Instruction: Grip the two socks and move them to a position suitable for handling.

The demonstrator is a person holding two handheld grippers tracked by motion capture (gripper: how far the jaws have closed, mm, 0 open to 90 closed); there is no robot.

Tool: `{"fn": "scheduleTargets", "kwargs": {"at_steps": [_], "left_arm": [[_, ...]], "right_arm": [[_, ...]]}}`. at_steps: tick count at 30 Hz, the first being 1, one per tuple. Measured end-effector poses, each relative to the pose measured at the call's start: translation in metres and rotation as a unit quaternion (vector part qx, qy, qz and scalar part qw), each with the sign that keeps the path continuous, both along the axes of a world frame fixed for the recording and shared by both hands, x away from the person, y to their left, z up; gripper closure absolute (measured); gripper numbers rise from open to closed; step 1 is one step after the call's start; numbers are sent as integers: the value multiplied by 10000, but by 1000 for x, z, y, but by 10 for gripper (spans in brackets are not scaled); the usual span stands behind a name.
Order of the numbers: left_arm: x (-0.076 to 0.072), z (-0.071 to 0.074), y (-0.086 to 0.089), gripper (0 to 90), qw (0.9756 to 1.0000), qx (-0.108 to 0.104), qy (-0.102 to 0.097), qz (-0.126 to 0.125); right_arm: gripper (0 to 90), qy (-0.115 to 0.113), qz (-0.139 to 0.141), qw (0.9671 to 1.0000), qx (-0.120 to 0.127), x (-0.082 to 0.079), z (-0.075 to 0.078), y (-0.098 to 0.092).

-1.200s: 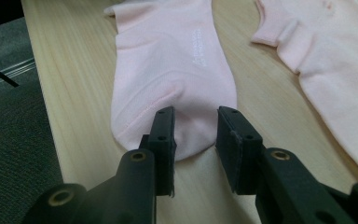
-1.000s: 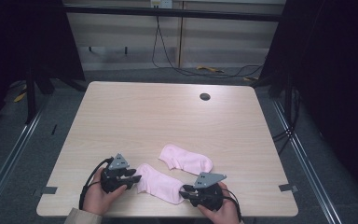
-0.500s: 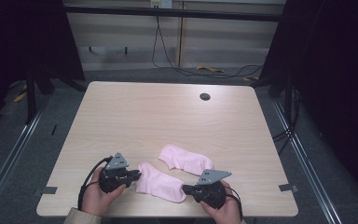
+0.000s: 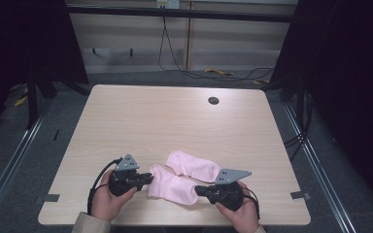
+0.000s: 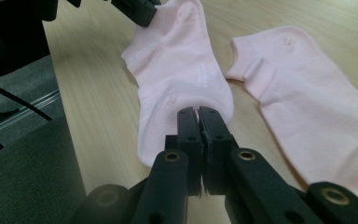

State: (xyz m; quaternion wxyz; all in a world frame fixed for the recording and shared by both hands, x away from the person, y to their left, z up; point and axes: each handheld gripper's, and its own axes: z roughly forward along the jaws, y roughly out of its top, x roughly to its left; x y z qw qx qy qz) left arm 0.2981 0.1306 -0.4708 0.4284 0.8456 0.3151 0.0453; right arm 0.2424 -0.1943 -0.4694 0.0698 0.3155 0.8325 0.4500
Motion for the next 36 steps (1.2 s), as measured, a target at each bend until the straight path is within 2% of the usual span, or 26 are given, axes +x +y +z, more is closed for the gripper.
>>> {"fn": "scheduleTargets", "kwargs": {"at_steps": [7, 12, 15, 25, 36], "left_arm": [[14, 15, -14, 823, 9999, -125, -33, 30], [26, 23, -24, 823, 9999, -139, -59, 13], [34, 22, -32, 823, 9998, -201, -7, 1], [62, 16, -46, 823, 9997, -155, 140, 87], [74, 12, -63, 822, 9997, -15, 225, 40]], "right_arm": [[879, -72, -43, 9998, 172, 7, 13, -15], [879, -163, -111, 9995, 267, 13, 21, -28], [879, -132, -190, 9993, 300, 18, 22, -36], [879, -104, -459, 9982, 373, 33, 18, -56], [878, -91, -561, 9980, 266, 42, 12, -63]]}}
